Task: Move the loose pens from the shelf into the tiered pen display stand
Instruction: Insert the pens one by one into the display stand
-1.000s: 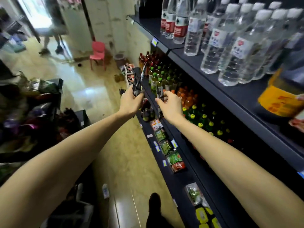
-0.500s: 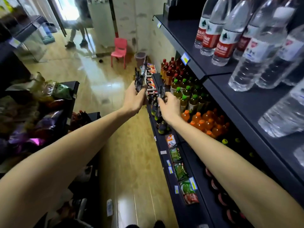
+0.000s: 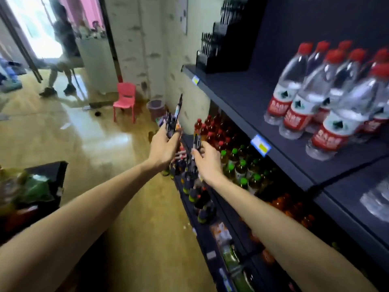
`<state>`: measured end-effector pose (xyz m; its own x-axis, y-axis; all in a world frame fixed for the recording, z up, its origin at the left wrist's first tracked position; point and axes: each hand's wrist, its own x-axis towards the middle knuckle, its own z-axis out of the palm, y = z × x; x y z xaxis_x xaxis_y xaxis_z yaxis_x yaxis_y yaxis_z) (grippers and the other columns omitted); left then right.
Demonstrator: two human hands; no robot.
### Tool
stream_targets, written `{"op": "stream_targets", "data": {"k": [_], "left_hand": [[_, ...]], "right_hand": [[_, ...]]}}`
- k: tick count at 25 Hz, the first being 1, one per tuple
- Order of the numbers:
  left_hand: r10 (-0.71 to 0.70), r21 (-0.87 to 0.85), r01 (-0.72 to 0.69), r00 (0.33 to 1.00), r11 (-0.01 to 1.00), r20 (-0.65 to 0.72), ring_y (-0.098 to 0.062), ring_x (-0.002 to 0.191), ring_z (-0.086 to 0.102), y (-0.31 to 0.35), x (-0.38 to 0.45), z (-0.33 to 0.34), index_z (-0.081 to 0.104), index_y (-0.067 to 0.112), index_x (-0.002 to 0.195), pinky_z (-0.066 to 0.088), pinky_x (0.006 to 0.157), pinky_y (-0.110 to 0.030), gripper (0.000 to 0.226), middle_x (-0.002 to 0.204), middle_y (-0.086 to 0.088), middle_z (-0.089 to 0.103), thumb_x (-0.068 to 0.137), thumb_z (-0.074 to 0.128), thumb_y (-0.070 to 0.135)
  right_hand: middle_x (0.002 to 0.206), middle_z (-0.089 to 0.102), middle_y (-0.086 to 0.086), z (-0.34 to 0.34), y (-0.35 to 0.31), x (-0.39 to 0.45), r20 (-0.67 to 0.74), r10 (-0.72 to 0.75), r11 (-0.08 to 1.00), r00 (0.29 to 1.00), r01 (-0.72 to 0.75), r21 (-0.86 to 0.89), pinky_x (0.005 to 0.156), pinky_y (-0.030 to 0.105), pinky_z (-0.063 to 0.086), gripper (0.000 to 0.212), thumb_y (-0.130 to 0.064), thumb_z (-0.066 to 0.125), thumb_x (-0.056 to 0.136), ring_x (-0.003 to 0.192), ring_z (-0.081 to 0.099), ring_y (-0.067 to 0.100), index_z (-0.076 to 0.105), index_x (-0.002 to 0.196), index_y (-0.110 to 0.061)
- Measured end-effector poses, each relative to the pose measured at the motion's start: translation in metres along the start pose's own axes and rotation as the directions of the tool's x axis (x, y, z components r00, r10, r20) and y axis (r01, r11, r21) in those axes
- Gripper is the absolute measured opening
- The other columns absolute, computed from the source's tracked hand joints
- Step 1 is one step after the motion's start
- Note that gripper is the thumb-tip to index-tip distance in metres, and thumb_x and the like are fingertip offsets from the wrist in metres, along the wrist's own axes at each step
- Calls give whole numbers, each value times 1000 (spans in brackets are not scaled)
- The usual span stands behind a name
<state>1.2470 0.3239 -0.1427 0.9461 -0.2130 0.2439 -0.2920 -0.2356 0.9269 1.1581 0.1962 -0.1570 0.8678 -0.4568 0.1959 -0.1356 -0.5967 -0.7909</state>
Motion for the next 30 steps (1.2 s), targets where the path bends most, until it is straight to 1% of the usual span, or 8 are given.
{"op": "stream_targets", "data": {"k": [2, 5, 10, 14, 17, 22, 27, 30], "left_hand": [[65, 14, -65, 998, 998, 7, -24, 84, 68, 13, 39, -7, 61, 35, 97, 58, 82, -45, 13, 84, 8, 66, 97, 59, 48], [123, -22, -123, 992, 992, -7, -8, 71, 58, 28, 117, -6, 55, 21, 90, 46, 69, -21, 17, 79, 7, 61, 102, 58, 32], [100, -282, -72, 991, 957, 85, -26, 60, 65, 41, 211, 25, 51, 24, 79, 54, 67, -47, 29, 63, -5, 62, 99, 57, 43], [209, -317, -157, 969, 935, 135, -17, 52, 60, 55, 285, 51, 56, 4, 78, 48, 54, -28, 45, 55, -7, 61, 105, 54, 40], [242, -288, -191, 958, 938, 153, -11, 43, 56, 57, 342, 67, 58, 1, 80, 43, 47, -20, 45, 55, -6, 62, 106, 53, 37], [277, -390, -201, 950, 898, 148, -19, 46, 54, 84, 466, 90, 52, 13, 105, 42, 43, -27, 6, 72, -10, 69, 107, 51, 18], [277, -450, -197, 953, 871, 119, -25, 48, 49, 103, 559, 111, 50, 19, 101, 40, 48, -32, 19, 83, -11, 68, 98, 46, 1], [335, -489, -228, 932, 842, 142, -23, 50, 42, 103, 616, 124, 51, 19, 97, 39, 52, -40, 7, 75, -7, 62, 99, 51, 12]], "right_hand": [[104, 73, 2, 2, -14, 36, -41, -8, 1000, 999, 8, 4, 84, 36, 56, 28, -30, 60, 101, 96, 69, 21, 66, 122, -11], [87, 69, -6, -1, -44, 101, -169, -16, 999, 986, 22, 31, 75, 33, 53, 19, -28, 62, 101, 82, 66, 13, 68, 111, -14], [65, 58, -12, -24, -65, 188, -314, -56, 994, 948, 82, 72, 57, 19, 42, 9, -25, 63, 100, 58, 54, -1, 66, 93, -19], [69, 64, -22, -38, -60, 269, -418, -27, 993, 908, 71, 90, 63, 30, 49, 6, -30, 66, 98, 62, 57, 0, 68, 93, -29], [79, 73, -11, -47, -56, 331, -475, -14, 986, 880, 93, 142, 68, 40, 58, 3, -30, 67, 97, 73, 69, 8, 71, 96, -30], [80, 77, 3, -70, -68, 456, -500, -27, 968, 866, 148, 203, 73, 45, 57, 6, -17, 64, 99, 76, 73, 24, 69, 100, -15], [90, 79, -4, -79, -79, 535, -460, -16, 960, 888, 142, 241, 73, 53, 60, 14, -14, 60, 101, 75, 72, 25, 61, 115, -15], [93, 80, -5, -80, -87, 571, -432, -35, 967, 901, 140, 213, 76, 52, 59, 22, -17, 58, 103, 79, 72, 29, 56, 125, -12]]}}
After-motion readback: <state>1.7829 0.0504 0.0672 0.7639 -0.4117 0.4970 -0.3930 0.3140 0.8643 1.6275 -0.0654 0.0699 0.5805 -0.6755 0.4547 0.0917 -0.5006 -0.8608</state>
